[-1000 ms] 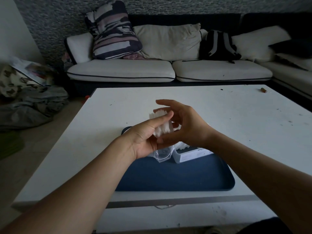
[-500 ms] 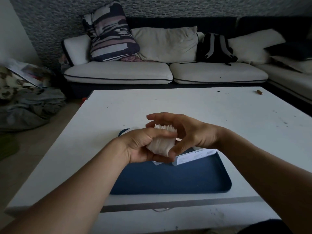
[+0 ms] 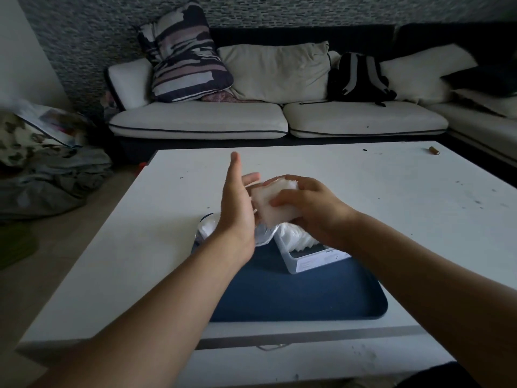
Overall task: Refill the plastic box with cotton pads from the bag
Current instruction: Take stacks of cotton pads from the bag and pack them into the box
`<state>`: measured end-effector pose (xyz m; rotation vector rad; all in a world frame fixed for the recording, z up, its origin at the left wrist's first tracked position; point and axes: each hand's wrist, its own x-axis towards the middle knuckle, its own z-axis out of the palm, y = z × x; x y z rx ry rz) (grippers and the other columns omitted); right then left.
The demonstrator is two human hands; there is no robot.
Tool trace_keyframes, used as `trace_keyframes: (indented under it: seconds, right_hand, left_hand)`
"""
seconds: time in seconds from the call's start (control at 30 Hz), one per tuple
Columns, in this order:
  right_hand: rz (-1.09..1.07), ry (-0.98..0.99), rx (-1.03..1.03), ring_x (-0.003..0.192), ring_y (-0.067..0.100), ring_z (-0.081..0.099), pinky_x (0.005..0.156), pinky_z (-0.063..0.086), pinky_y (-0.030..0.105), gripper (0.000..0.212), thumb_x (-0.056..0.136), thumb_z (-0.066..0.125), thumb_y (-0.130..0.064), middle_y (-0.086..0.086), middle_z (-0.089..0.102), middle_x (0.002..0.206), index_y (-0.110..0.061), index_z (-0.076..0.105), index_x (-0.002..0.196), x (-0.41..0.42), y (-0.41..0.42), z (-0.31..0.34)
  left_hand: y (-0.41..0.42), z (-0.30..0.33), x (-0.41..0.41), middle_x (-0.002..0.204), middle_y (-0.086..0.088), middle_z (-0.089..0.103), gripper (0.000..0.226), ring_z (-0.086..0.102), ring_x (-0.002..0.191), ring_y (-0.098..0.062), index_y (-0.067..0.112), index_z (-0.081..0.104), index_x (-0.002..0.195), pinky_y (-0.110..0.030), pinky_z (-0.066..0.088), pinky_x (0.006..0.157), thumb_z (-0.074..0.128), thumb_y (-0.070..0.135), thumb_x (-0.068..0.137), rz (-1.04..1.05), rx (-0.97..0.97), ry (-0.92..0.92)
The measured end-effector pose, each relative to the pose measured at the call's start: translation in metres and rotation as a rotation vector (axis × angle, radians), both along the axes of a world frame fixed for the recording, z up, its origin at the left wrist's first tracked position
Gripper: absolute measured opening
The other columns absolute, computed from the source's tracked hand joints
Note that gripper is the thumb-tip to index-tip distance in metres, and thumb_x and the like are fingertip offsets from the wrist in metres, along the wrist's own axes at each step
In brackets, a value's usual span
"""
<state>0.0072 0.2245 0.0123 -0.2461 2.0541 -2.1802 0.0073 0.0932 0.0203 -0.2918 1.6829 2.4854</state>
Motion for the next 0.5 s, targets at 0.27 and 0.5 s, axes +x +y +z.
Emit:
trace_keyframes:
  seconds: [0.27,0.5]
  right_hand:
    - [-0.098,-0.026,0.047,0.087,0.019,0.074,0.084,0.06,0.038,0.028,0.093,0.068,-0.024,0.009,0.074,0.095,-0.006,0.065,0.114,0.012,-0.023,0.002]
    - [-0.394,0.195,0.407,0.07,0.012,0.072,0.07,0.06,0.033,0.044,0.082,0.068,-0.06,-0.001,0.075,0.073,-0.017,0.073,0.087,0.007,-0.026,-0.008]
  left_hand:
    - [0.016,0.0,0.005,0.092,-0.006,0.079,0.06,0.071,0.101,-0.028,0.024,0.077,0.094,-0.053,0.052,0.098,0.037,0.07,0.094,0.144,0.02,-0.017]
    - [0.031,-0.001,0.007,0.094,-0.011,0.079,0.059,0.075,0.093,-0.026,0.019,0.076,0.091,-0.04,0.059,0.084,0.034,0.06,0.101,0.178,0.02,0.016]
